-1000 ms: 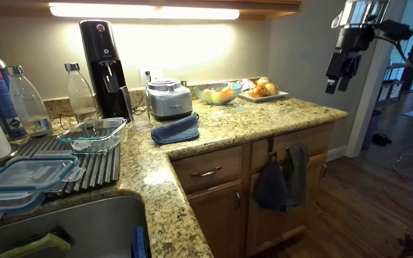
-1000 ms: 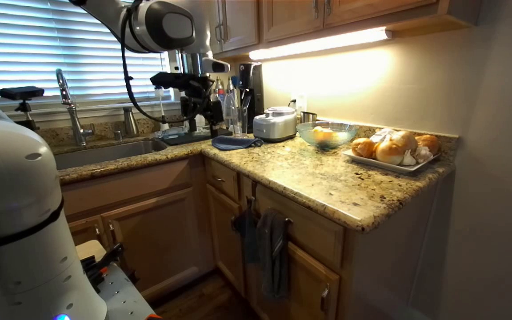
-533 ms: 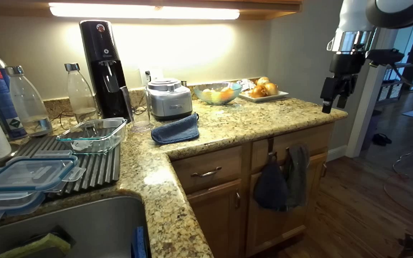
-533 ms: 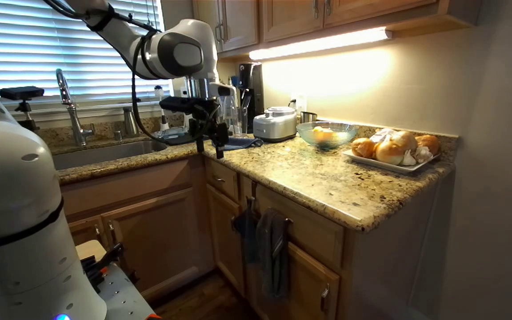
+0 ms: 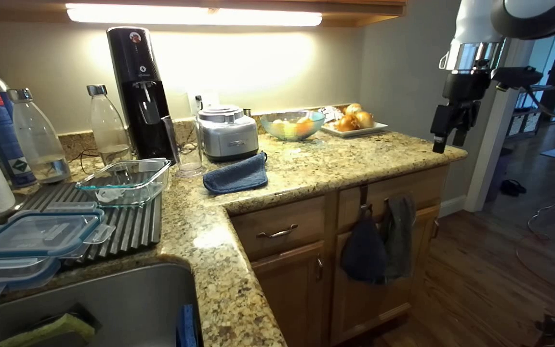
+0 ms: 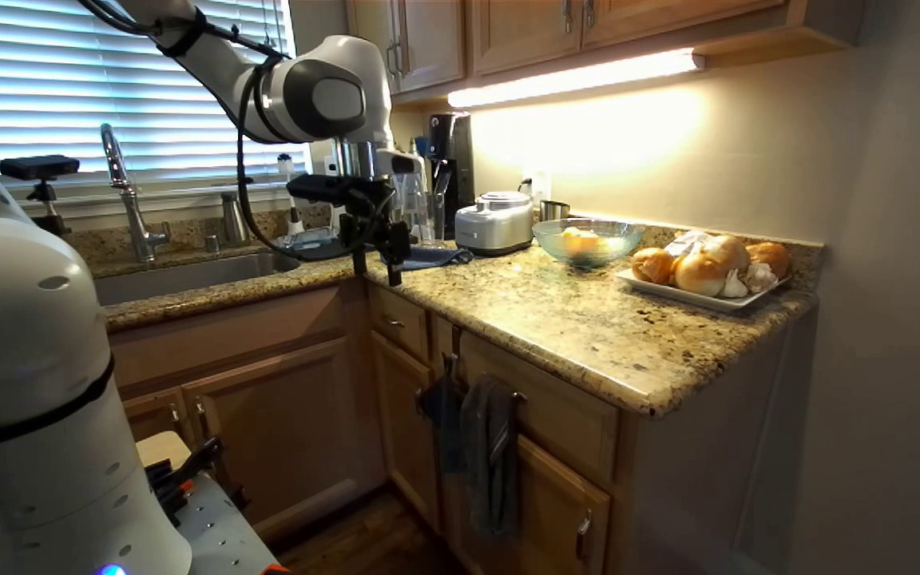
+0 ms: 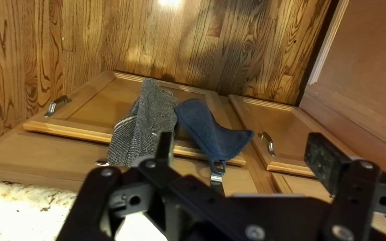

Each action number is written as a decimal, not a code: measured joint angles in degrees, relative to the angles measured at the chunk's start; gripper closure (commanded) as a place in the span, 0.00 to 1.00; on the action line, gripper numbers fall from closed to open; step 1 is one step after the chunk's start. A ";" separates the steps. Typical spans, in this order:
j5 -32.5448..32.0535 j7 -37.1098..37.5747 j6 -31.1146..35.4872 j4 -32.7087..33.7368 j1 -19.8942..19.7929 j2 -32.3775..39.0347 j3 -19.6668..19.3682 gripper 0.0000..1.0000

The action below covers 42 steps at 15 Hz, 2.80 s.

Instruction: Move the left blue towel from the hanger on the drawer to the countertop

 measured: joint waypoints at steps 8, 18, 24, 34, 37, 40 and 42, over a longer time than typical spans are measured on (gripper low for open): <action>0.66 -0.03 17.92 -2.57 0.00 11.47 -0.19 0.00; -0.29 0.20 29.71 -2.01 0.01 21.85 -0.03 0.00; -2.35 0.21 31.39 -1.85 0.03 23.08 -0.11 0.00; -16.66 0.84 47.70 3.62 6.00 39.96 -8.23 0.00; -17.01 0.84 48.45 4.46 8.48 40.95 -10.37 0.00; -16.25 0.25 48.42 4.64 8.62 41.16 -10.27 0.00; -15.74 -1.21 49.37 5.12 7.79 42.50 -8.48 0.00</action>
